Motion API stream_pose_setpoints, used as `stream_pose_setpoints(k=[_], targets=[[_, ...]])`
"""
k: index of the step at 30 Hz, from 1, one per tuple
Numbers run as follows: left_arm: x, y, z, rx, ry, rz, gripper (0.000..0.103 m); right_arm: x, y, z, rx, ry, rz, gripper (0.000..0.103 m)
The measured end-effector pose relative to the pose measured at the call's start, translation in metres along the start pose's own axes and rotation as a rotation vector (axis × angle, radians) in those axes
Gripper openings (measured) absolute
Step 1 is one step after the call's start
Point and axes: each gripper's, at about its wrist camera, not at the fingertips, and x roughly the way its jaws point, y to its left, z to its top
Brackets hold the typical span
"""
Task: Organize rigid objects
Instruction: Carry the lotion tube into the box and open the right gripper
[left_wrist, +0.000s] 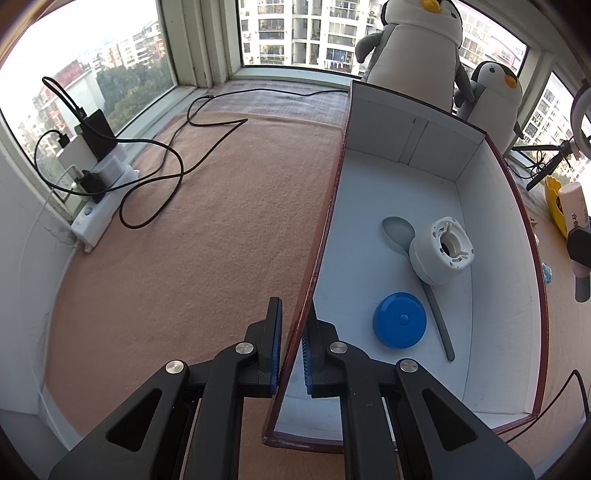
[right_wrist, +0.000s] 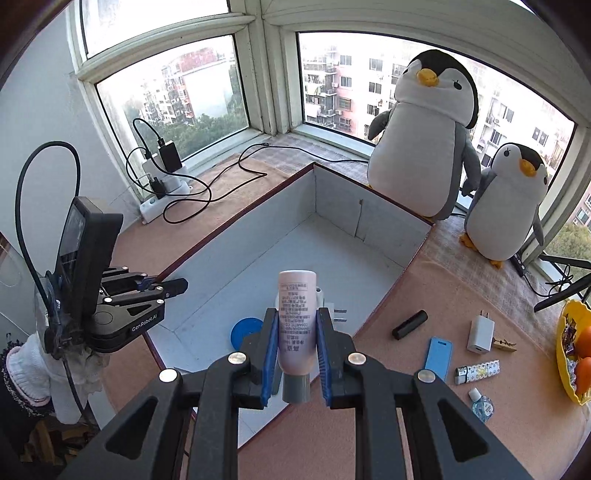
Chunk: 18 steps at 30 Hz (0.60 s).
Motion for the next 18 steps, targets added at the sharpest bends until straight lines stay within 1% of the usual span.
stream_pose_setpoints(k=[6,18], targets=[[0.0,-0.001,0.0,0.002,-0.002,0.002,0.008,0.018,0.014,0.003,-0.026,0.027,0.002,0.018],[0.0,-0.001,0.0,0.0,-0.001,0.001,0.008,0.043,0.028,0.006,-0.062,0.072,-0.003,0.018]])
